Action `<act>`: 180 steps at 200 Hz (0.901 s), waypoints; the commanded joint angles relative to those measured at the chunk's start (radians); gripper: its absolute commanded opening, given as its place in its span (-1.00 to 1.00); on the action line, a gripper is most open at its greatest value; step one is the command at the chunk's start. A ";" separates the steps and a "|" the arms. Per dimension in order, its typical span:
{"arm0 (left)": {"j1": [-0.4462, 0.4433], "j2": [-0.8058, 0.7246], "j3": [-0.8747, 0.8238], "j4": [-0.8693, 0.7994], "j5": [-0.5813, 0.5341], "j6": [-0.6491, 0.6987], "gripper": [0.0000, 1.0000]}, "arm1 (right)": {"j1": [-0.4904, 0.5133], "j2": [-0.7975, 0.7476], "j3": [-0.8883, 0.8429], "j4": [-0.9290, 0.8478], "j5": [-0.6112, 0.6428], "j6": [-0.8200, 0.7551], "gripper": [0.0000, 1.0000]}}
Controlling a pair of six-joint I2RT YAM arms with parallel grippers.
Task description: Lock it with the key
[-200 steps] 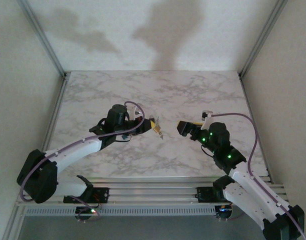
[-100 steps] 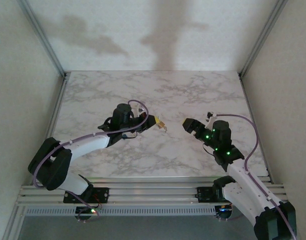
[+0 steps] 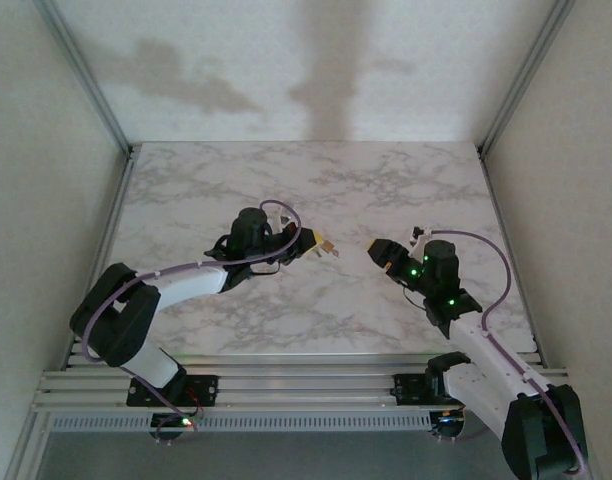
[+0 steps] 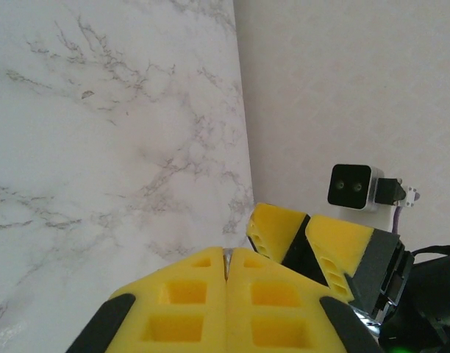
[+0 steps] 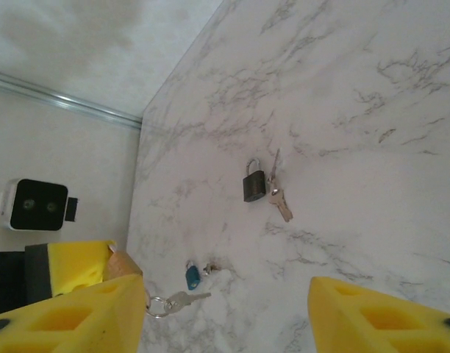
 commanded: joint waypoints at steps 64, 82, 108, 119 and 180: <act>-0.030 0.054 0.023 0.176 0.042 -0.108 -1.00 | -0.008 0.154 -0.031 0.321 -0.277 0.103 -0.17; -0.040 0.064 0.025 0.190 0.040 -0.120 -1.00 | -0.006 0.179 -0.031 0.351 -0.299 0.116 -0.28; -0.048 0.074 0.025 0.218 0.037 -0.142 -1.00 | -0.006 0.202 -0.030 0.367 -0.308 0.125 -0.27; -0.053 0.078 0.025 0.229 0.038 -0.151 -1.00 | -0.006 0.207 -0.034 0.379 -0.307 0.129 -0.29; -0.067 0.098 0.022 0.271 0.035 -0.180 -1.00 | -0.004 0.219 -0.037 0.419 -0.329 0.139 -0.35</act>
